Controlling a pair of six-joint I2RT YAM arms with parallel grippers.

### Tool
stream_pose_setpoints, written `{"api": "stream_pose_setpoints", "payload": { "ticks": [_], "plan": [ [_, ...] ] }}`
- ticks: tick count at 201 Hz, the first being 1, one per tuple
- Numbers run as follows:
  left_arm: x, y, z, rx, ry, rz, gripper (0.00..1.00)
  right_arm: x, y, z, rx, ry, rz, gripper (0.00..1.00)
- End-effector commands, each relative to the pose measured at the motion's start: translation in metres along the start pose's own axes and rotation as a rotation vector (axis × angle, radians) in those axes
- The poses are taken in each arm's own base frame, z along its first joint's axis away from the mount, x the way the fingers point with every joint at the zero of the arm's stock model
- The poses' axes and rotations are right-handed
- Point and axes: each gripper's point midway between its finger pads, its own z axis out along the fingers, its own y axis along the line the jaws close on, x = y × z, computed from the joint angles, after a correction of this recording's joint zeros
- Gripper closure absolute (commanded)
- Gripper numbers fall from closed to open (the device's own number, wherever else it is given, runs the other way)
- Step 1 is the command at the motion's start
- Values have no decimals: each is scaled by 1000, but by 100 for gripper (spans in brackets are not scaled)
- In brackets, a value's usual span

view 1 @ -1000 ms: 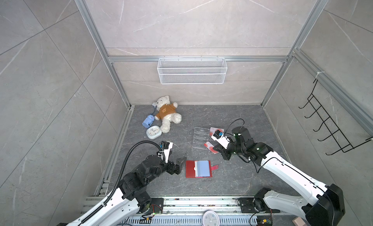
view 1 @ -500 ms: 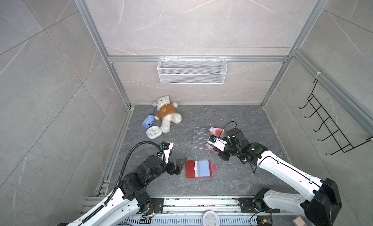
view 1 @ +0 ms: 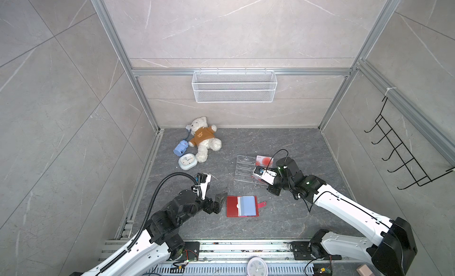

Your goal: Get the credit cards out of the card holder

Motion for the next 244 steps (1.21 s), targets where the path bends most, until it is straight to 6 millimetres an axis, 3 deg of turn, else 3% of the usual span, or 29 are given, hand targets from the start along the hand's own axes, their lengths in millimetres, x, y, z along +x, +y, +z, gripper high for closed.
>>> {"api": "stream_pose_setpoints", "payload": {
  "ticks": [1, 244],
  "plan": [
    [-18, -2, -5, -1, -65, -15, 0, -3, -10, -1, 50, 4, -41, 100],
    [-19, 0, -11, -3, -88, 0, 0, -2, -78, 15, 58, -15, -112, 100]
  ]
}}
